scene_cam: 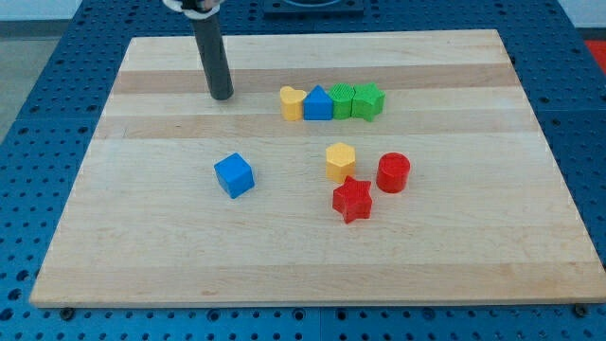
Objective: Move the blue cube towards the yellow heart
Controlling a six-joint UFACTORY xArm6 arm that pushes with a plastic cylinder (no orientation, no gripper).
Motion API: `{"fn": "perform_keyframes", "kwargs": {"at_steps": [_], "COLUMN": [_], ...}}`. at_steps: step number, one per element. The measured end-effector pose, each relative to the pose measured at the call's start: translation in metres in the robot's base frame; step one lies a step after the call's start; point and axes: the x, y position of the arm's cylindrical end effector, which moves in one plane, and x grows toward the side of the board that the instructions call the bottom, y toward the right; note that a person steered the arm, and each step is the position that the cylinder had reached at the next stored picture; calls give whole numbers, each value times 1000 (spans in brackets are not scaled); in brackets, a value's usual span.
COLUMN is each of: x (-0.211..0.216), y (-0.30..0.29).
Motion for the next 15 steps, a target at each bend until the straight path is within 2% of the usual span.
{"fn": "perform_keyframes", "kwargs": {"at_steps": [6,9,12,15], "x": [186,194,165,160], "y": [0,57,38,11]}}
